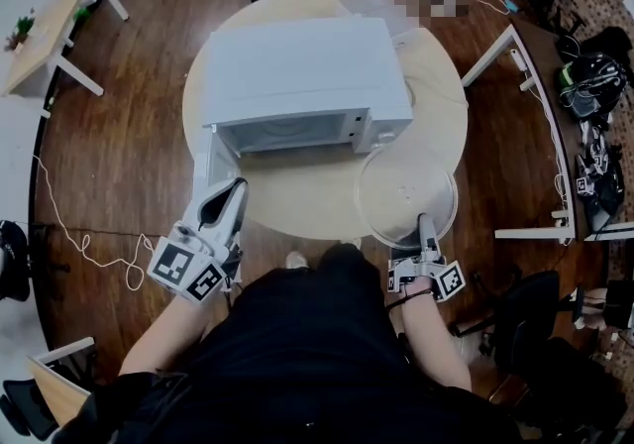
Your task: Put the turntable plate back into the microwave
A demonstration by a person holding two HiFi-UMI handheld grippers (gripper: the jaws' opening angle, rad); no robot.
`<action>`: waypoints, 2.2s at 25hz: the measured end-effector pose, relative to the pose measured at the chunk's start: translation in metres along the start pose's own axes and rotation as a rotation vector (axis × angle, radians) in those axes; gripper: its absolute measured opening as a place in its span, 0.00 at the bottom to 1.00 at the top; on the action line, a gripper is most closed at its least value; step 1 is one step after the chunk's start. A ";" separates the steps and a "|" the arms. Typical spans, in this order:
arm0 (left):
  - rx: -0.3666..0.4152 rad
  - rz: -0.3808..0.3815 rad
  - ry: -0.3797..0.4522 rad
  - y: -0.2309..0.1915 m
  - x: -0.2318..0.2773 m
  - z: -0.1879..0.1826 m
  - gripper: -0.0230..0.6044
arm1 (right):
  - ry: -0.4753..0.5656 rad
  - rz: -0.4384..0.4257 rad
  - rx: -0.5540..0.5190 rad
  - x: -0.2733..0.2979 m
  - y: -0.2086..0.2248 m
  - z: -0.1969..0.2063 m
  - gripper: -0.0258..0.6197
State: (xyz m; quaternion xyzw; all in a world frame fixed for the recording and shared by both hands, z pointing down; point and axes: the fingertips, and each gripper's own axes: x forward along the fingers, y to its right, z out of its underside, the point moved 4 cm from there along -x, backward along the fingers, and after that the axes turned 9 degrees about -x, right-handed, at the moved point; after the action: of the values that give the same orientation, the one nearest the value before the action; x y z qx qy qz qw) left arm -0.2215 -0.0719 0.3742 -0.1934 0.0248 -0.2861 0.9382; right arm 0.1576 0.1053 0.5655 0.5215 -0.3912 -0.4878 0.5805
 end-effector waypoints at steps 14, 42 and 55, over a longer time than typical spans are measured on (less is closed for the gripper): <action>-0.001 -0.003 0.008 0.001 0.000 -0.004 0.05 | -0.043 -0.013 0.011 0.005 -0.002 0.009 0.09; -0.003 -0.025 0.014 0.000 -0.017 0.002 0.05 | -0.135 -0.031 0.041 0.005 -0.003 0.044 0.09; -0.010 -0.038 0.021 0.001 -0.024 0.005 0.05 | -0.193 -0.049 0.068 0.013 -0.008 0.066 0.09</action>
State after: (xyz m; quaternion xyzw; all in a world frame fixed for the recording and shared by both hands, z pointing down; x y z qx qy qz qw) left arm -0.2408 -0.0565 0.3771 -0.1955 0.0325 -0.3059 0.9312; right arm 0.0959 0.0781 0.5669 0.5008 -0.4489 -0.5362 0.5101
